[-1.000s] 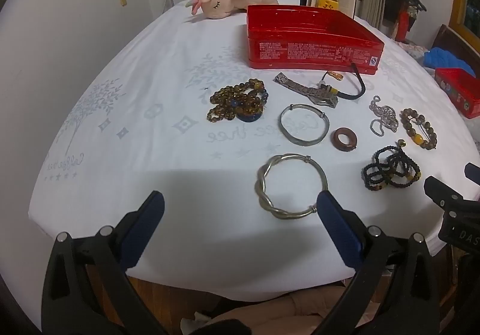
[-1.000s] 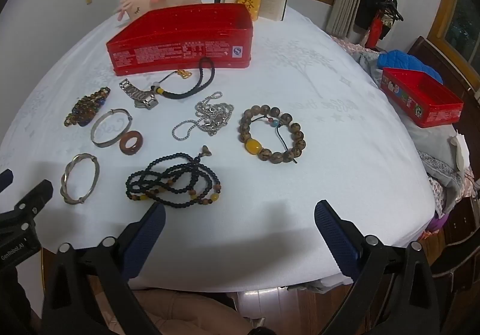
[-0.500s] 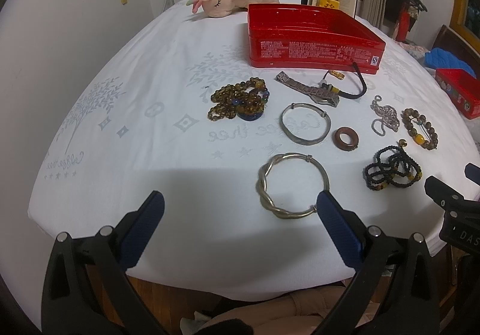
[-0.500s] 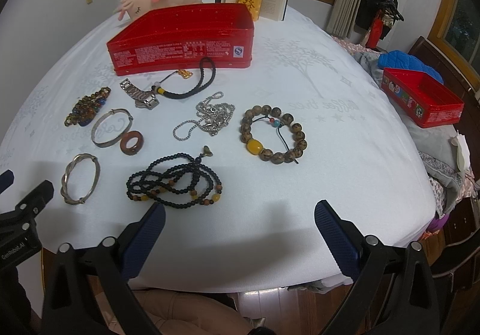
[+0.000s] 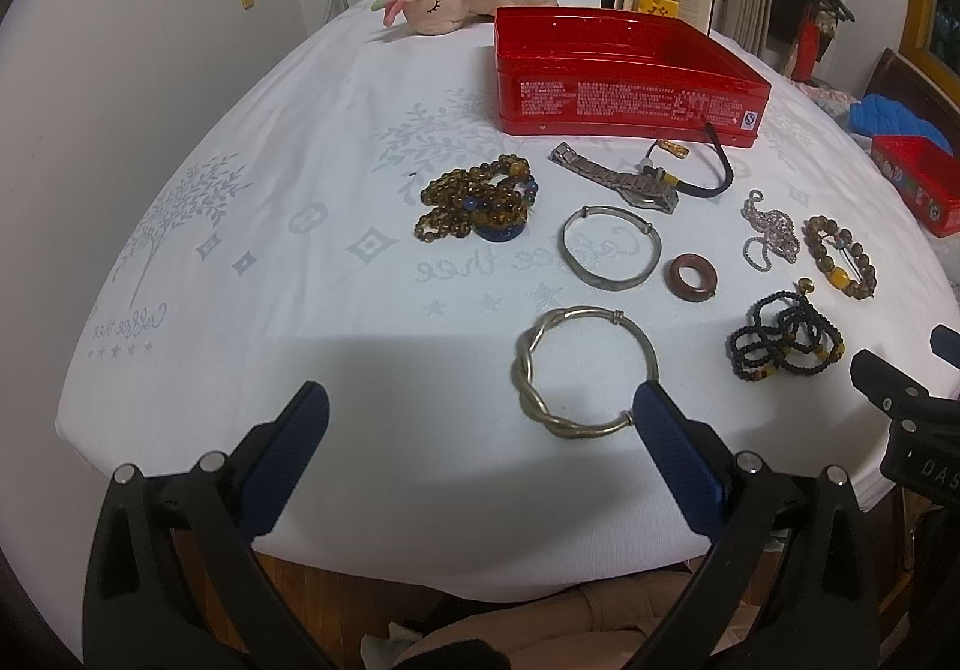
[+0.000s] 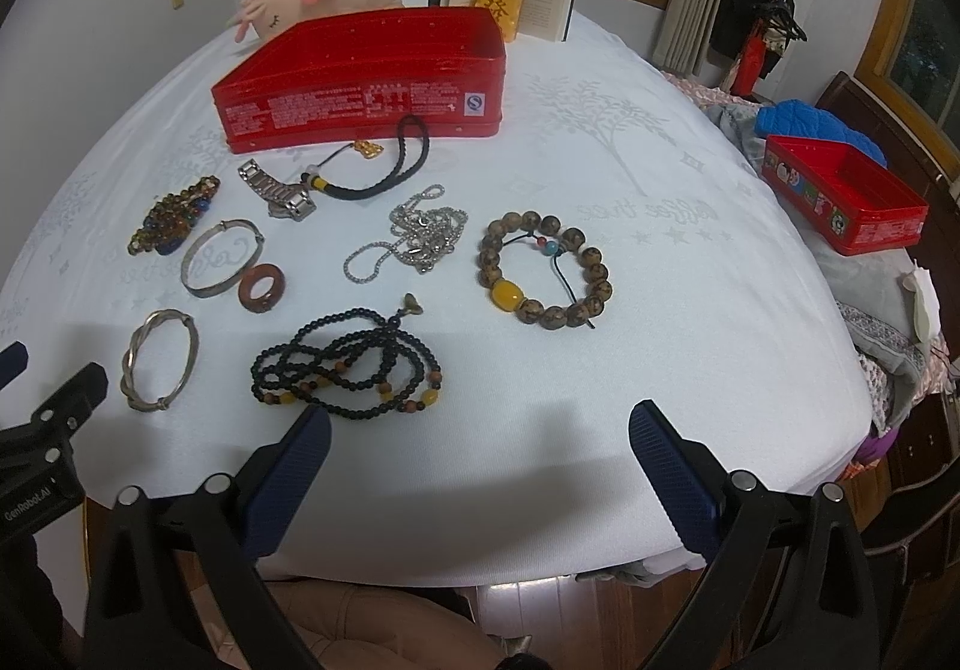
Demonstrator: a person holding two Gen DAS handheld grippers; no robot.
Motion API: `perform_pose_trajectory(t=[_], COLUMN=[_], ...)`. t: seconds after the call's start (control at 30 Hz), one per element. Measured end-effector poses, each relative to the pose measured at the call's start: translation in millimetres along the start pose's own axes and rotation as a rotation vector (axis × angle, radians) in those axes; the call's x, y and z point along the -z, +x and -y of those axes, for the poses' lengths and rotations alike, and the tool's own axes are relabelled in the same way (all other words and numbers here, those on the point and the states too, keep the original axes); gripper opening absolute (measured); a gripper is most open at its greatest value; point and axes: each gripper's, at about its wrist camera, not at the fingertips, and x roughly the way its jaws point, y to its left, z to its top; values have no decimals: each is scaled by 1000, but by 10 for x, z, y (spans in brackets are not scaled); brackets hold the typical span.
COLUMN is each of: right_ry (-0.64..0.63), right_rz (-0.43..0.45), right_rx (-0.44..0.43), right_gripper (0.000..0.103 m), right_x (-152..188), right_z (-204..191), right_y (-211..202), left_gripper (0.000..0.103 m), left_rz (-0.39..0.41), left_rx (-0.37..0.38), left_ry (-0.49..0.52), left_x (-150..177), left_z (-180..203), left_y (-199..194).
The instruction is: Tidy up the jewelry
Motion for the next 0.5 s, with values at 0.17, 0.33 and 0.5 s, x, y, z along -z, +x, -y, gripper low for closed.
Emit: perform_pose_trajectory(t=[0.17,0.33,0.5], right_ry=[0,0,0], right_rz=[0,0,1], right_rx=[-1,-1,-1], right_gripper=[100,100,100], right_x=[-3,-9,-14], right_z=[4,-3,-7], right_y=[-2,-3,-5], left_gripper=[100,100,100], left_rz=[1,1,2], left_rx=[0,0,-1], left_ry=[0,-1,0], left_x=[1,0,-3], left_z=[-2,0,1], left_y=[3,0,7])
